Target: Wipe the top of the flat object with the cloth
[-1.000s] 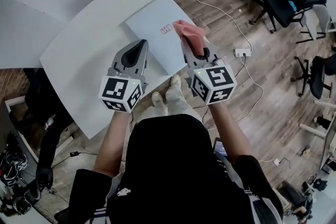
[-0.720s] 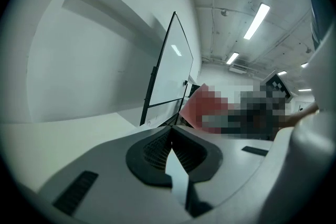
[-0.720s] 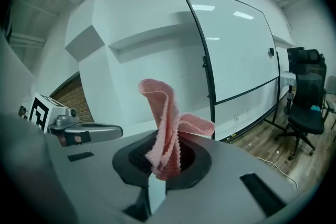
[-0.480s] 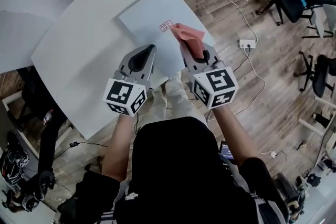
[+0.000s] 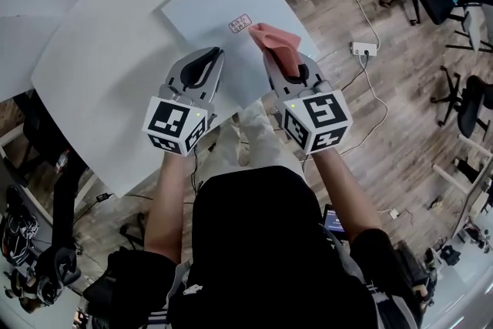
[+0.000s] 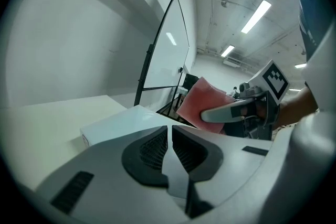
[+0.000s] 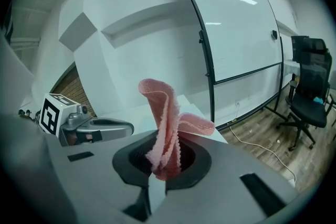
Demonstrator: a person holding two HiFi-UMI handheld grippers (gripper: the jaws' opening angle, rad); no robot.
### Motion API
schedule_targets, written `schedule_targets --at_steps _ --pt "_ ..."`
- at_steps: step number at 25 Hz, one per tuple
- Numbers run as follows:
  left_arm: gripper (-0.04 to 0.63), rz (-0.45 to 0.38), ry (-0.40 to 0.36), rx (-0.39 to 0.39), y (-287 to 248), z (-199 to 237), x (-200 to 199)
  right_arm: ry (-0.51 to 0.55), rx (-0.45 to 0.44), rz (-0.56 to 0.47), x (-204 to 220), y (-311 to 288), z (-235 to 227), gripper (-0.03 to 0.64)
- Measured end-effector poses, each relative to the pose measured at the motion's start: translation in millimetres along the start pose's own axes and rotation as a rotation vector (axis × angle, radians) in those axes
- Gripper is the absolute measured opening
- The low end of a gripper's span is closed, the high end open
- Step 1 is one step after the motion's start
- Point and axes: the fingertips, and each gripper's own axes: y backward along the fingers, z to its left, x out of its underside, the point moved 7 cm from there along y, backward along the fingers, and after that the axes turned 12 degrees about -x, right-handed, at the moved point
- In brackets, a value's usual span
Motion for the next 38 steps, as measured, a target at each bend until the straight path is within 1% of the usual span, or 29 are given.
schedule_targets --at_steps 1,2,4,5,9,12,16,21,26,33,38 --pt "0.017 0.005 -0.005 0.007 -2 2 2 -0.001 0.001 0.004 1 -1 -1 0.046" --pt "0.032 0.012 -0.013 0.018 -3 3 5 -0.001 0.002 0.007 2 -3 -2 0.046" --pt "0.119 0.026 -0.041 0.052 -6 5 9 -0.002 0.007 0.006 2 -5 -4 0.046" --pt "0.140 0.031 -0.063 0.067 -8 5 11 -0.001 0.010 0.003 1 -6 -5 0.046" --pt "0.182 0.072 -0.168 0.086 -18 6 19 0.020 0.023 0.002 -1 -7 -11 0.046" --pt "0.273 0.120 -0.222 0.109 -24 4 25 0.025 0.021 0.015 2 -8 -13 0.046" --pt "0.324 0.162 -0.285 0.120 -30 4 32 0.022 0.018 0.024 7 -10 -16 0.046" --pt "0.344 0.223 -0.344 0.137 -36 3 44 0.032 0.035 0.032 12 -10 -18 0.045" --pt "0.344 0.264 -0.369 0.095 -36 3 58 0.022 0.037 0.040 19 -7 -18 0.046" --pt "0.345 0.254 -0.382 0.091 -37 2 61 0.027 0.039 0.062 30 -3 -19 0.046" --pt "0.347 0.241 -0.406 0.108 -38 0 52 0.072 0.044 0.105 34 0 -26 0.046"
